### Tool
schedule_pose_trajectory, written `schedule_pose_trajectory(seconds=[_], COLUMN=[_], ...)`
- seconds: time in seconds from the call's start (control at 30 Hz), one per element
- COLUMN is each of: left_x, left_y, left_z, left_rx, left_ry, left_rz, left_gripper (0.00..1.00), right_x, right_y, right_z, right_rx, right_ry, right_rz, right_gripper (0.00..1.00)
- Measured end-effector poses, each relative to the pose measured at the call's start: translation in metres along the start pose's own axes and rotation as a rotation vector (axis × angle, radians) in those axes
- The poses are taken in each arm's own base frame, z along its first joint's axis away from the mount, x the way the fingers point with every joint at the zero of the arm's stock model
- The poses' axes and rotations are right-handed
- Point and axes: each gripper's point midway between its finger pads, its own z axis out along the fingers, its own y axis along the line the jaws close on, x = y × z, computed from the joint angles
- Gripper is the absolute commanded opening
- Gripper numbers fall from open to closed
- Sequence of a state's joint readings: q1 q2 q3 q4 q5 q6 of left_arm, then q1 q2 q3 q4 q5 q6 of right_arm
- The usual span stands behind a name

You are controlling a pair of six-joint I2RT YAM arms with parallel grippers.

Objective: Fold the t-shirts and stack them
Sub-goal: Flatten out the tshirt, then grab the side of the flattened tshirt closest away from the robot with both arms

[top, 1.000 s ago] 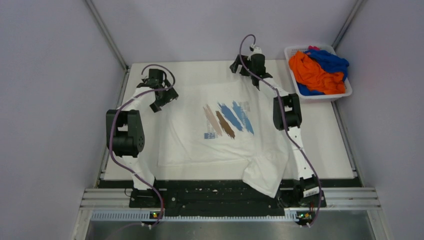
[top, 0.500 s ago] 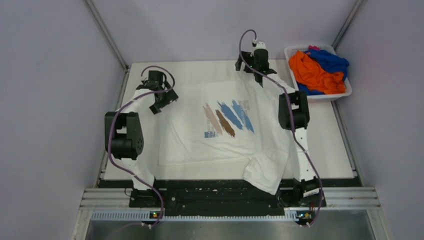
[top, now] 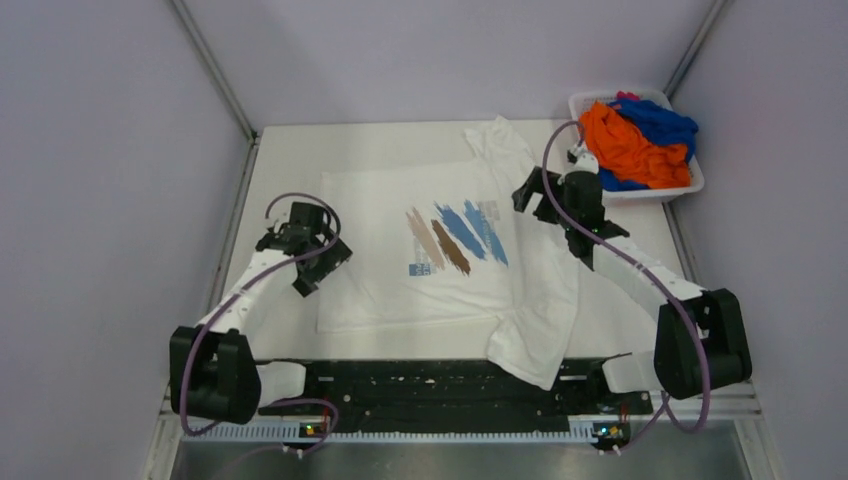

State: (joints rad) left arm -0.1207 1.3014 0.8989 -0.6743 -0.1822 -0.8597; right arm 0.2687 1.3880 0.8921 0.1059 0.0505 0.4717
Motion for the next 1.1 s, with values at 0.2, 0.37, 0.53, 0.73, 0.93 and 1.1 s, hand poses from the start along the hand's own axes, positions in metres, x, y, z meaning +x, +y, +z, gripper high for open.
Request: schedule_pose_trajectory(seconds=[0.2,0.37,0.53,0.73,0.93,1.1], left_x=[0.056,0.038,-0.018,-0.045,-0.042,-0.069], left_y=[0.029,-0.007,-0.071,-0.103,-0.096,-0.117], left_z=[-0.005,0.006,0.023,0.073,0.116,0.134], left_rx=[0.0,0.044,0.089,0.049,-0.039,-0.018], left_ry=[0.092,0.083,-0.017,-0.022,0.033,0.011], left_rz=[0.014,0.029,0.029,0.04,0.061,0.039], left_gripper=[0.99,0.99,0.99,0.99,0.99,0.99], right_x=[0.094,0.124,0.122,0.119,0.123,0.117], right_y=[-0.026,-0.032,-0.034,-0.033,-0.048,-0.066], right_z=[-0.021,-0.016,-0.003,0.025,0.035,0.037], right_rx=[-0.005,-0.001,0.017,0.023,0.106,0.194], right_ry=[0.212,0.303,0.296,0.277,0.256,0.22], right_rz=[0.049,0.055,0.044,0.055,0.078,0.097], right_gripper=[0.99,0.99,0.99,0.99,0.99,0.99])
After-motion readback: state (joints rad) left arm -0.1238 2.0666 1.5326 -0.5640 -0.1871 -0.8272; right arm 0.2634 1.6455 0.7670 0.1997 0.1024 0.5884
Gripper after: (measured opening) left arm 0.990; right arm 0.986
